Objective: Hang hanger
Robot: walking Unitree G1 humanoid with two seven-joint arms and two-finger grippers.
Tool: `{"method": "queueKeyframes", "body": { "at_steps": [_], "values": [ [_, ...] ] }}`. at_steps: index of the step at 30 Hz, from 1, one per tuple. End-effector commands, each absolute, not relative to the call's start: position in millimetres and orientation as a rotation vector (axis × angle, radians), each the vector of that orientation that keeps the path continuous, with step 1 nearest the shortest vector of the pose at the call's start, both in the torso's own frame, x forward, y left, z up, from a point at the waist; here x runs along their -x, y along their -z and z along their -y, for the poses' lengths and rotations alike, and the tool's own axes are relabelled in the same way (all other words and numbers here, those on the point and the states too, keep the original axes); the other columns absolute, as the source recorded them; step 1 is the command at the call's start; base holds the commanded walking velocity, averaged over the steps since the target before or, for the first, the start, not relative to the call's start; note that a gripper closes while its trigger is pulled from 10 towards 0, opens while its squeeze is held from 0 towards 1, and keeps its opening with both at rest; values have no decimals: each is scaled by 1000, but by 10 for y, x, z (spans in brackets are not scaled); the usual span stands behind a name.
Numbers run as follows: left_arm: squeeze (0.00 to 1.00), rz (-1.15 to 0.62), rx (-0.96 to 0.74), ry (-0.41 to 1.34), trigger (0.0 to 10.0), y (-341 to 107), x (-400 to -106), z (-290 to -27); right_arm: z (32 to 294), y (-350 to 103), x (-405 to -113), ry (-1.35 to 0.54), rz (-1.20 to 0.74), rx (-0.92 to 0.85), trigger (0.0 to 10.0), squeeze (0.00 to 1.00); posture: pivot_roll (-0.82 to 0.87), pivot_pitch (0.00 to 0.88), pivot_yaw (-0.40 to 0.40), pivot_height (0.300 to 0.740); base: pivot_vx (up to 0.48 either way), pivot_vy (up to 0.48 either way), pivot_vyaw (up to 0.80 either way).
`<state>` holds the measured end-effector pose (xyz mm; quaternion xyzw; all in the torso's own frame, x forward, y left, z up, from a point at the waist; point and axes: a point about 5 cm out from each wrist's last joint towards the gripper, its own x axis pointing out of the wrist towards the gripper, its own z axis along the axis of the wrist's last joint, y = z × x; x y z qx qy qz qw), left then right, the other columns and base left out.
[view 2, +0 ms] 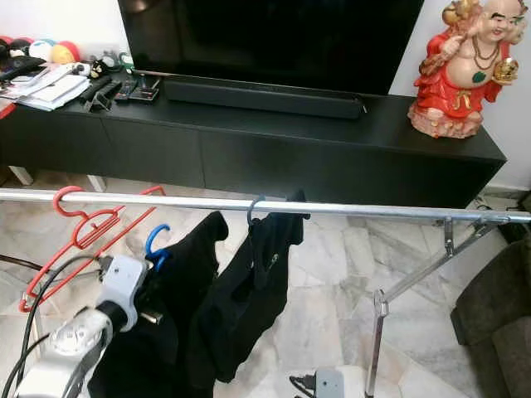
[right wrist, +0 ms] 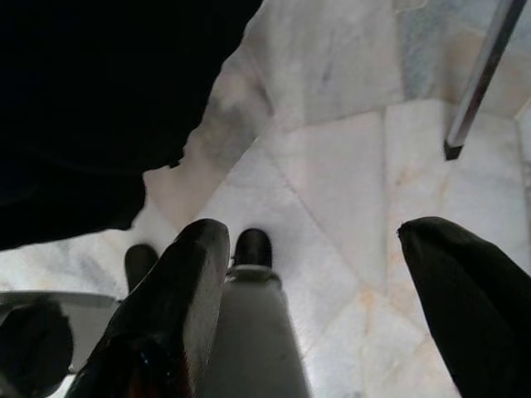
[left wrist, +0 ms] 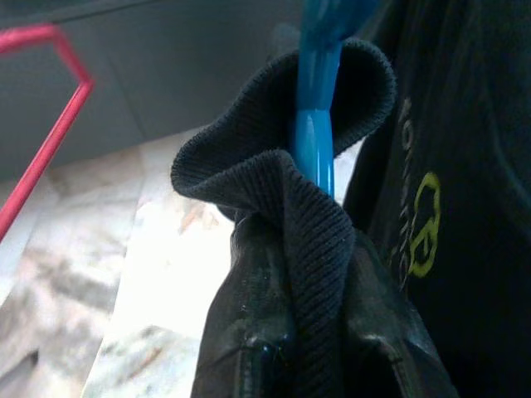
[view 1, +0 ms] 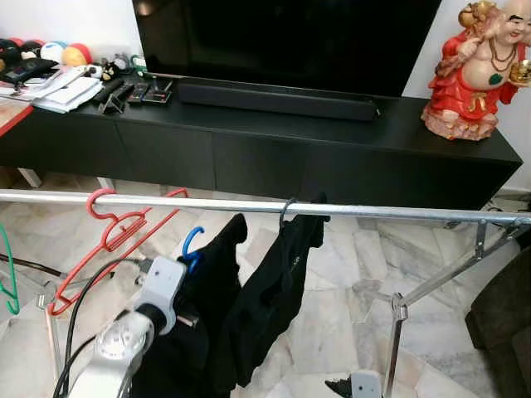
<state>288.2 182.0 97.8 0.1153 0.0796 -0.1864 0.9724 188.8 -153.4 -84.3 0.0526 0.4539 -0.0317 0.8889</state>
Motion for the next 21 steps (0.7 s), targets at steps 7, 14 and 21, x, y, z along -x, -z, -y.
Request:
{"method": "queueKeyframes", "body": {
  "at_steps": [7, 14, 21],
  "values": [
    [0, -80, -255, 414, 10000, -1152, -3064, -1772, 2140, 806, -1813, 135, -943, -92, 10000, 0, 44, 151, -70, 740, 0, 0, 0],
    [0, -43, -233, 402, 10000, -1226, -3135, -1736, 2465, 775, -1696, 163, -950, -79, 10000, 0, 41, 153, -78, 740, 0, 0, 0],
    [0, -35, -230, 336, 10000, -1246, -3242, -1730, 2224, 814, -1753, 131, -952, -75, 10000, 0, 37, 153, -85, 740, 0, 0, 0]
  ]
}}
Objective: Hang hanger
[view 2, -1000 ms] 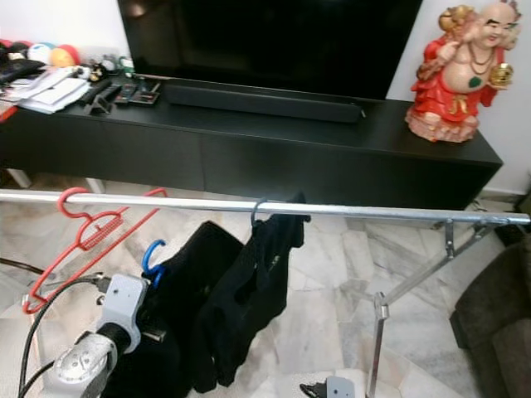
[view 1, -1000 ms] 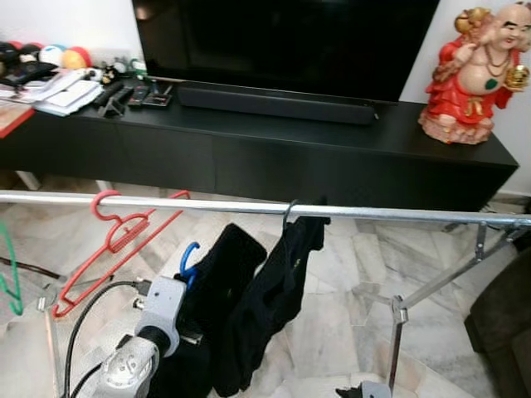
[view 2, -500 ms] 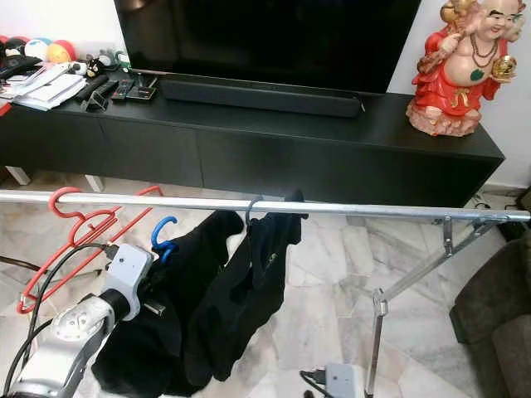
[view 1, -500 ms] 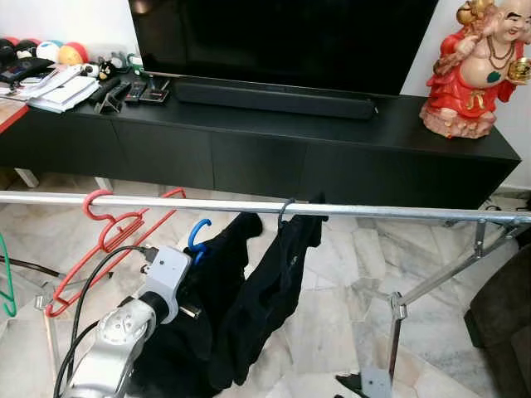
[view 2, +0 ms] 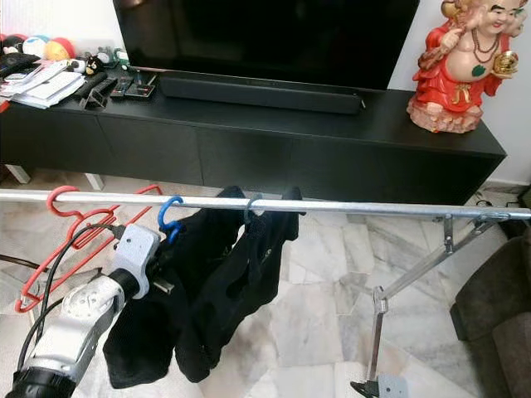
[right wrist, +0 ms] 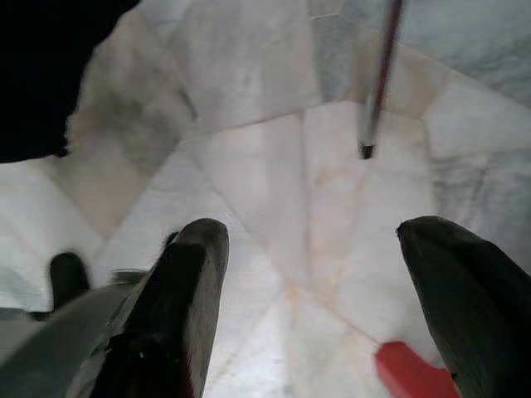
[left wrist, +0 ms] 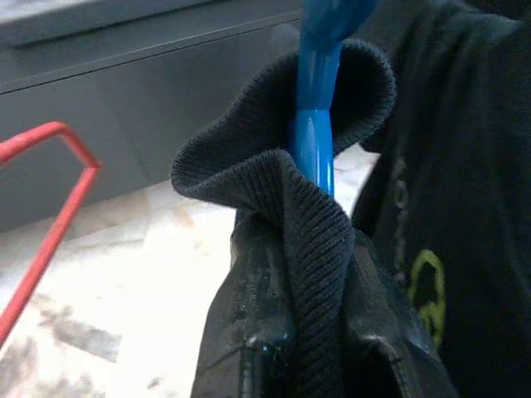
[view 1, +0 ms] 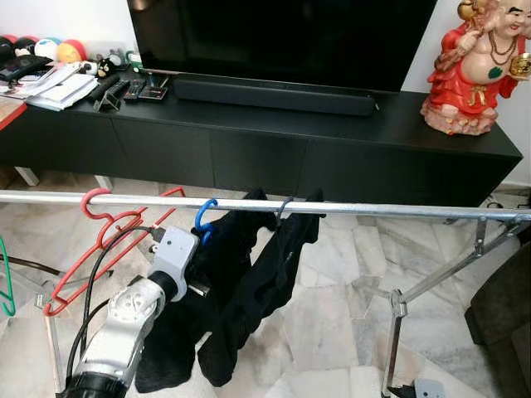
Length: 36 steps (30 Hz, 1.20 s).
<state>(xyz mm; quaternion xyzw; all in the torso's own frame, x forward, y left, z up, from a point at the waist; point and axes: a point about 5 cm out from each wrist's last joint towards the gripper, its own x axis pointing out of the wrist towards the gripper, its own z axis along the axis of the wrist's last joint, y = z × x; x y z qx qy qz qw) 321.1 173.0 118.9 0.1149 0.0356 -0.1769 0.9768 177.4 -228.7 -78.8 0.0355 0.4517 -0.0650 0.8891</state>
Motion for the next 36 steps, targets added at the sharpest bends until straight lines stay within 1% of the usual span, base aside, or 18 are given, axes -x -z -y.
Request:
{"method": "queueKeyframes", "body": {
  "at_steps": [1, 5, 7, 9, 11, 14, 19, 20, 21, 22, 23, 26, 28, 34, 35, 36],
  "values": [
    [0, -35, -226, 312, 10000, -1247, -3270, -1734, 2109, 824, -1786, 118, -952, -75, 10000, 0, 36, 151, -85, 740, 0, 0, 0],
    [0, -33, -210, 273, 10000, -1266, -3319, -1745, 1825, 840, -1851, 94, -952, -78, 10000, 0, 33, 148, -84, 740, 0, 0, 0],
    [0, -33, -196, 243, 10000, -1284, -3352, -1760, 1594, 849, -1875, 76, -957, -86, 10000, 0, 32, 144, -84, 740, 0, 0, 0],
    [0, -34, -198, 238, 10000, -1281, -3361, -1763, 1546, 851, -1877, 71, -958, -87, 10000, 0, 33, 142, -83, 740, 0, 0, 0],
    [0, -38, -209, 206, 10000, -1262, -3393, -1781, 1381, 846, -1895, 57, -962, -91, 10000, 0, 31, 137, -82, 740, 0, 0, 0],
    [0, -40, -202, 199, 10000, -1257, -3399, -1772, 1286, 831, -1924, 46, -961, -94, 10000, 0, 31, 134, -82, 740, 0, 0, 0],
    [0, -90, -196, 152, 10000, -1189, -3417, -1783, 1022, 789, -1975, 21, -961, -99, 10000, 0, 28, 133, -79, 740, 0, 0, 0],
    [0, -130, -193, 135, 10000, -1134, -3411, -1806, 1112, 807, -1955, 33, -963, -97, 10000, 0, 30, 136, -77, 740, 0, 0, 0],
    [0, -130, -193, 135, 10000, -1134, -3411, -1806, 1112, 807, -1955, 33, -963, -97, 10000, 0, 30, 136, -77, 740, 0, 0, 0],
    [0, -170, -202, 124, 10000, -1070, -3392, -1832, 1331, 840, -1908, 57, -966, -91, 10000, 0, 30, 140, -75, 740, 0, 0, 0],
    [0, -197, -200, 117, 10000, -1023, -3373, -1847, 1424, 851, -1887, 66, -967, -90, 10000, 0, 30, 140, -75, 740, 0, 0, 0],
    [0, -235, -170, 106, 10000, -966, -3345, -1859, 1465, 854, -1880, 71, -967, -97, 10000, 0, 32, 147, -76, 740, 0, 0, 0],
    [0, -259, -186, 109, 10000, -930, -3316, -1858, 1484, 853, -1880, 73, -967, -99, 10000, 0, 37, 151, -76, 740, 0, 0, 0],
    [0, -207, -174, 111, 10000, -961, -3244, -1812, 1501, 851, -1885, 75, -968, -102, 10000, 0, 37, 159, -79, 740, 0, 0, 0],
    [1000, -189, -159, 103, 10000, -984, -3231, -1812, 1502, 850, -1887, 76, -967, -104, 10000, 0, 35, 160, -79, 740, 0, 0, 0],
    [1000, -171, -152, 95, 10000, -1012, -3213, -1816, 1504, 849, -1888, 74, -966, -105, 10000, 0, 35, 160, -79, 740, 0, 0, 0]
  ]
}}
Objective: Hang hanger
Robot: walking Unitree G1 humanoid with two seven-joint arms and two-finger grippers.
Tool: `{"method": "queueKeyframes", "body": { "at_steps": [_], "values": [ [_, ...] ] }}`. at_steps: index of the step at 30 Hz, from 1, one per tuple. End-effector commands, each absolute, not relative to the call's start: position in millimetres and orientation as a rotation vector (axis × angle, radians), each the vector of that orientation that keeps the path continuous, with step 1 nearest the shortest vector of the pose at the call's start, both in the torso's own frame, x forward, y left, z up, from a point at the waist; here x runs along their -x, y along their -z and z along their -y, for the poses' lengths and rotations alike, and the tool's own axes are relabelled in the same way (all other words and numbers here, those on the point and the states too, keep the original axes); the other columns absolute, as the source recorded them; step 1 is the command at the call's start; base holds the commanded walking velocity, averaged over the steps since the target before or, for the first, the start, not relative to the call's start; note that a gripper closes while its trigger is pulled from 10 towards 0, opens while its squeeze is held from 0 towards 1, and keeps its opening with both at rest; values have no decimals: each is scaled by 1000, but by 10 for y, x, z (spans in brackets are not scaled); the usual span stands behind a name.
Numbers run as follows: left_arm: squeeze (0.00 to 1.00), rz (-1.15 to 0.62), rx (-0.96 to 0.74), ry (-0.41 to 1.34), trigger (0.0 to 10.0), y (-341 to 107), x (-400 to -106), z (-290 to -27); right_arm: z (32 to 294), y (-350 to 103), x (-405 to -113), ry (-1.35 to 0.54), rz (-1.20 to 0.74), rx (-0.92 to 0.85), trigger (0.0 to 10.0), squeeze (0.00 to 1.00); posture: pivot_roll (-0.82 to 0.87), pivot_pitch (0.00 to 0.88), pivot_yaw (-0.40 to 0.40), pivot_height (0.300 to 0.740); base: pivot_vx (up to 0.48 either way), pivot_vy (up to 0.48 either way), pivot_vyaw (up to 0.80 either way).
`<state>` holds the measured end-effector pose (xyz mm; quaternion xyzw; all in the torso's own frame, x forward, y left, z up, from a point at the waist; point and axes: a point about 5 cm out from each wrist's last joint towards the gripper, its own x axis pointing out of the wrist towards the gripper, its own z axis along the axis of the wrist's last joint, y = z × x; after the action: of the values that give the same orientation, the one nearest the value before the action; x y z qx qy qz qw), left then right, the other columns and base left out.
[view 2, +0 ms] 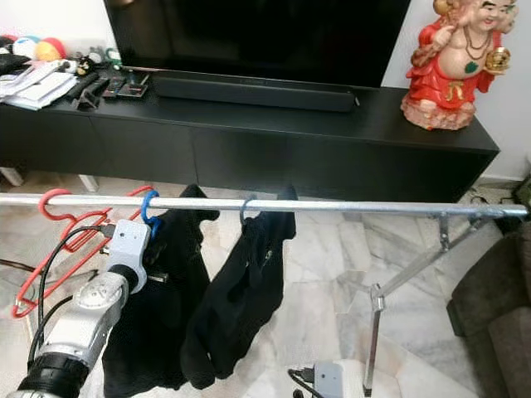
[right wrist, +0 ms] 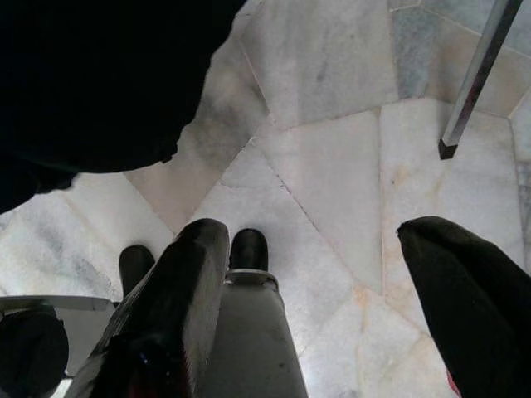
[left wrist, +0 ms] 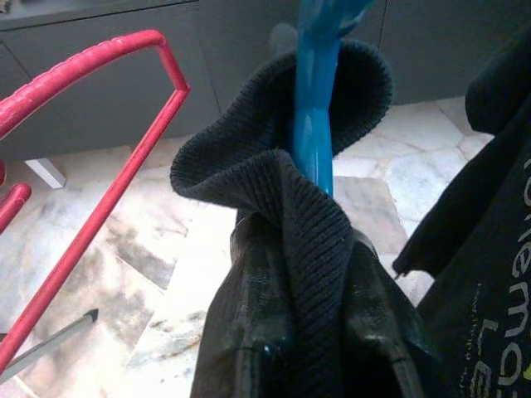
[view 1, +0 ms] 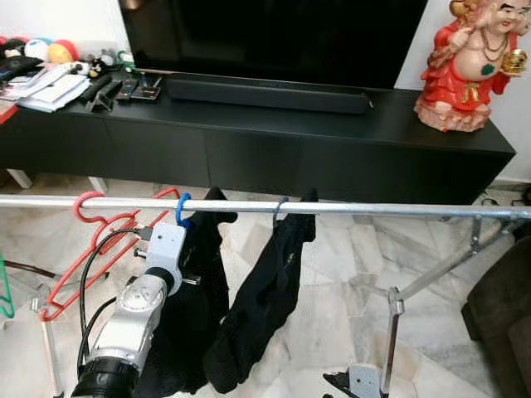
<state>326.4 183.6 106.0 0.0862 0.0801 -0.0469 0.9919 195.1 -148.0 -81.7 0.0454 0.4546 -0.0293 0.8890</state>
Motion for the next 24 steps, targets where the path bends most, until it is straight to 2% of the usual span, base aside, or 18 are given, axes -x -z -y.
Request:
{"method": "queueKeyframes", "body": {
  "at_steps": [1, 9, 17, 24],
  "values": [
    [1000, -163, -152, 92, 10000, -1025, -3203, -1817, 1505, 849, -1888, 74, -965, -106, 10000, 0, 35, 160, -79, 740, 0, 0, 0],
    [1000, -113, -140, 70, 10000, -1134, -3124, -1850, 1516, 849, -1887, 72, -965, -109, 10000, 0, 35, 167, -81, 740, 0, 0, 0],
    [1000, -24, -187, 118, 10000, -1376, -2891, -1842, 1525, 849, -1887, 67, -967, -104, 10000, 0, 40, 167, -82, 740, 0, 0, 0],
    [1000, 19, -157, 91, 10000, -1482, -2703, -1825, 1529, 851, -1882, 67, -968, -105, 10000, 0, 45, 157, -78, 740, 0, 0, 0]
  ]
}}
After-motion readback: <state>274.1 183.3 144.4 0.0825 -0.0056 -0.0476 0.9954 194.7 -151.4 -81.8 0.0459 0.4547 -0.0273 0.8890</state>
